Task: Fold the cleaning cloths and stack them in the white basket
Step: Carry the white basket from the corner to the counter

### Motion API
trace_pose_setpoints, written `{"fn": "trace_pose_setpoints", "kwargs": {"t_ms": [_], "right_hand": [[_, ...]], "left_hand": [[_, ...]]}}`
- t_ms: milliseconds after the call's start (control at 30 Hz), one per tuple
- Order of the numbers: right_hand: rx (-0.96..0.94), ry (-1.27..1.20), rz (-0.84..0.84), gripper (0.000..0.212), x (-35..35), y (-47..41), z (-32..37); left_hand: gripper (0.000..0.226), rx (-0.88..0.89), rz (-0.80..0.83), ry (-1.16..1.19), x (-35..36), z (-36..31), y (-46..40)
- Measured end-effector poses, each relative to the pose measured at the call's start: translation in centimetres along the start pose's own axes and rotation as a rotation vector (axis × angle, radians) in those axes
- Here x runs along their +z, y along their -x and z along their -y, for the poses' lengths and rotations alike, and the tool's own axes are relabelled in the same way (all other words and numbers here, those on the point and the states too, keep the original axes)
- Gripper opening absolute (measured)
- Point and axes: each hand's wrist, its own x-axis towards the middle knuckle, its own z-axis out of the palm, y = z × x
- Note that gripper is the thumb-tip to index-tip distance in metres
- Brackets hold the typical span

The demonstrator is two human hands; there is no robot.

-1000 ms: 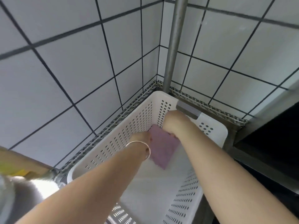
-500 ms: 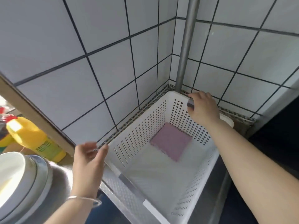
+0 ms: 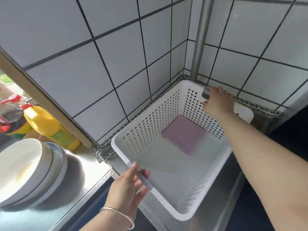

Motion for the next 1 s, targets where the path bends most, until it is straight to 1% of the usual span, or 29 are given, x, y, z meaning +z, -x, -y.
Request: {"fn": "trace_pose_setpoints", "kwargs": {"t_ms": [67,133,200,267,333,433,467,567,600,667,767,1000], "right_hand": [[0.051,-0.038,0.013,0.048,-0.3,-0.4,0.6],[0.135,-0.053,0.063,0.040,-1.1,-0.9,1.4],[0.211,-0.074,0.157,0.028,-1.9,-1.0,2.0],[0.227,-0.074,0.269,0.020,-2.6,-0.8,2.0],[0.227,-0.076,0.350,0.022,-3.2,-0.6,2.0],[0.224,-0.171,0.402,0.028,-4.4,0.7,2.3],[0.224,-0.232,0.428,0.030,-4.9,1.4,2.5],[0.274,-0.477,0.605,0.040,-6.5,4.7,3.5],[0.287,-0.524,0.643,0.041,-7.0,5.8,3.8],[0.293,-0.574,0.652,0.041,-7.9,8.5,4.3],[0.293,-0.636,0.577,0.039,-8.9,12.8,5.9],[0.284,-0.793,0.473,0.039,-8.8,24.1,11.7]], "left_hand": [[0.022,0.020,0.002,0.022,0.4,0.4,0.2],[0.025,0.079,-0.012,0.057,0.5,0.4,0.2],[0.029,0.128,-0.042,0.100,0.2,0.4,0.1],[0.031,0.167,-0.064,0.122,-0.7,0.1,-0.3],[0.032,0.192,-0.074,0.145,-2.0,-0.7,-0.9],[0.034,0.163,-0.068,0.185,-4.3,-2.4,-1.2],[0.035,0.158,-0.063,0.180,-4.9,-2.9,-1.2],[0.036,0.195,-0.070,0.142,-7.8,-3.5,-0.3],[0.036,0.214,-0.070,0.133,-8.8,-3.6,0.1],[0.036,0.240,-0.048,0.113,-10.8,-4.0,1.0],[0.036,0.280,-0.025,0.077,-14.2,-4.8,2.9],[0.035,0.449,-0.055,-0.039,-25.1,-6.1,8.6]]}}
